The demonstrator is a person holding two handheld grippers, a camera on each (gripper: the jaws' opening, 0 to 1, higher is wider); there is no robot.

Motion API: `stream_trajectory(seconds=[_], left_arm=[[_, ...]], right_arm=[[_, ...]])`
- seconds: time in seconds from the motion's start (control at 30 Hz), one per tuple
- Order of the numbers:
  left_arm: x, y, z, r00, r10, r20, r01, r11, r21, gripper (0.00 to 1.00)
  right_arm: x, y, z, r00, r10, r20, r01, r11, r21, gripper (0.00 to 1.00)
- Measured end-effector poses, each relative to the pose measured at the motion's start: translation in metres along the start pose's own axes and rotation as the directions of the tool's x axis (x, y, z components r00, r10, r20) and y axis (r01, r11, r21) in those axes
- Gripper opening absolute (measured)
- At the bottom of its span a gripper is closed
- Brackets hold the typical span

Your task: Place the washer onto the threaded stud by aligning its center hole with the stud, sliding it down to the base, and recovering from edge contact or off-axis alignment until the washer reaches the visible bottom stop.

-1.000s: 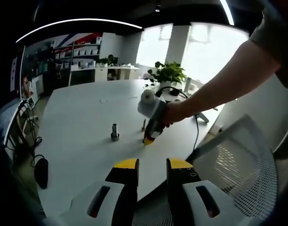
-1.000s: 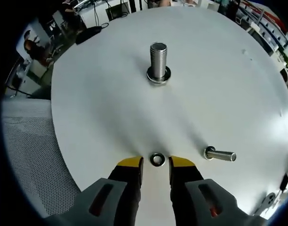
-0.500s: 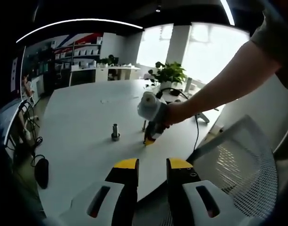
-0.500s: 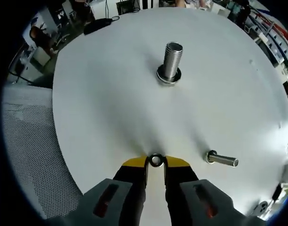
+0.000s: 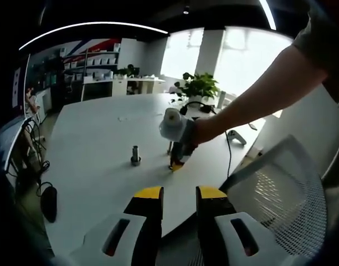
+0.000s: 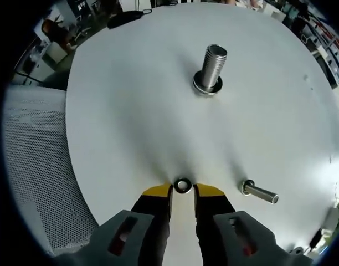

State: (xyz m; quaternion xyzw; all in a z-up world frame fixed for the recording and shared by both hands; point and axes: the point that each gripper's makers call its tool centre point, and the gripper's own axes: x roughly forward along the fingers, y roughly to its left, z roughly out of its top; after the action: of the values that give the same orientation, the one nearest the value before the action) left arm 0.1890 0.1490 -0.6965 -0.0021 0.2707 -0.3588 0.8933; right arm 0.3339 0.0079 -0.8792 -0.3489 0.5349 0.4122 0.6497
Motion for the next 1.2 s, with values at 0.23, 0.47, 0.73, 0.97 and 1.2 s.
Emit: stream_trajectory(seconds=[0.23, 0.47, 0.73, 0.97, 1.2], left_arm=[[0.0004, -0.0004, 0.0006, 1.0, -0.002, 0.002, 0.002, 1.0, 0.0, 0.21], [0.0011, -0.0015, -0.0002, 1.0, -0.01, -0.005, 0.01, 1.0, 0.003, 0.21], [0.0013, -0.0018, -0.0004, 1.0, -0.012, -0.009, 0.012, 1.0, 0.004, 0.21], [0.001, -0.0016, 0.0004, 1.0, -0.012, -0.005, 0.012, 1.0, 0.005, 0.2], [0.0007, -0.0013, 0.0004, 1.0, -0.011, -0.003, 0.011, 1.0, 0.003, 0.2]], right_arm=[[0.0002, -0.0048, -0.0001, 1.0, 0.006, -0.001, -0.006, 0.999, 0.045, 0.16], [0.002, -0.0024, 0.0004, 0.997, -0.008, -0.075, 0.007, 1.0, -0.011, 0.15], [0.0025, -0.0005, 0.0015, 0.981, -0.056, -0.185, 0.054, 0.998, -0.019, 0.16], [0.0014, -0.0016, 0.0012, 0.983, -0.078, -0.166, 0.067, 0.995, -0.073, 0.15], [0.0003, -0.0055, -0.0001, 0.998, -0.054, -0.035, 0.057, 0.994, 0.092, 0.15]])
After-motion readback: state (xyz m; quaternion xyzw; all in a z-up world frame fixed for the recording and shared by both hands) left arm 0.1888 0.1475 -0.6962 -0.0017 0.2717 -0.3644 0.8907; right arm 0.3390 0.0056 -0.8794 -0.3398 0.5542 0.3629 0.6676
